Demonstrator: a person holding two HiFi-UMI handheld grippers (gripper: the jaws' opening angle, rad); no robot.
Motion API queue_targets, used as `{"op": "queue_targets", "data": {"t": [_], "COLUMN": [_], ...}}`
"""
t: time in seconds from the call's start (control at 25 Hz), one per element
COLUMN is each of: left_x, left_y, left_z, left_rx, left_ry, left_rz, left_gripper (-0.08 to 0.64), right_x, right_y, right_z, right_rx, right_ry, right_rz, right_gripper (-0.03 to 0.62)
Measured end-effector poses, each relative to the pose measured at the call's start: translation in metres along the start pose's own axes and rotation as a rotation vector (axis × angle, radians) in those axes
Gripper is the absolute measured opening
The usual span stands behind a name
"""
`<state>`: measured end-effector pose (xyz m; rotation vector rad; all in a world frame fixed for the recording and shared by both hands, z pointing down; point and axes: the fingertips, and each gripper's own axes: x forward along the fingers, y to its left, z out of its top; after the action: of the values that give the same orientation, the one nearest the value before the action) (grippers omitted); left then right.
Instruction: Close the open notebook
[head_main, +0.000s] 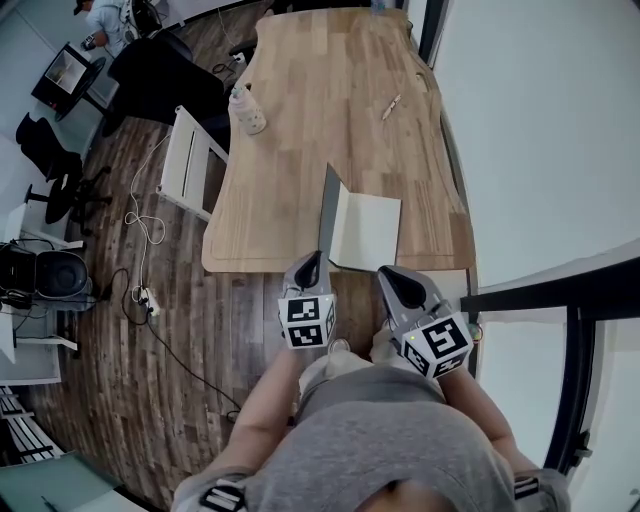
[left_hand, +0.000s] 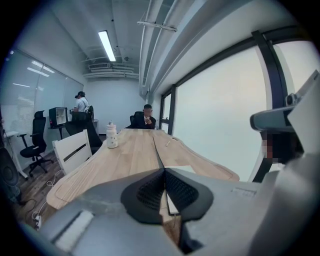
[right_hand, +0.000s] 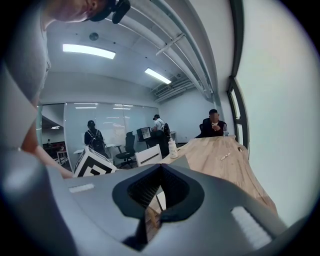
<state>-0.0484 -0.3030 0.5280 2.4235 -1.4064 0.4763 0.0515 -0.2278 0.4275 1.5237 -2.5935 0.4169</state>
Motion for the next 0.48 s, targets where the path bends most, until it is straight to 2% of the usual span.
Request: {"op": "queue_targets", "data": {"t": [0.48], "left_x": [0.011], "left_y": [-0.067], "left_z": [-0.001], "left_rx": [0.042], "left_ry": [-0.002], "left_rz": [-0.064], "left_gripper": [0.008], "right_x": [-0.033], "right_y": [-0.045], "right_z": [0.004], "right_rx": [-0.005], "right_ry": [-0.026], "right_rz": [-0.024], "right_gripper": [0.0]}}
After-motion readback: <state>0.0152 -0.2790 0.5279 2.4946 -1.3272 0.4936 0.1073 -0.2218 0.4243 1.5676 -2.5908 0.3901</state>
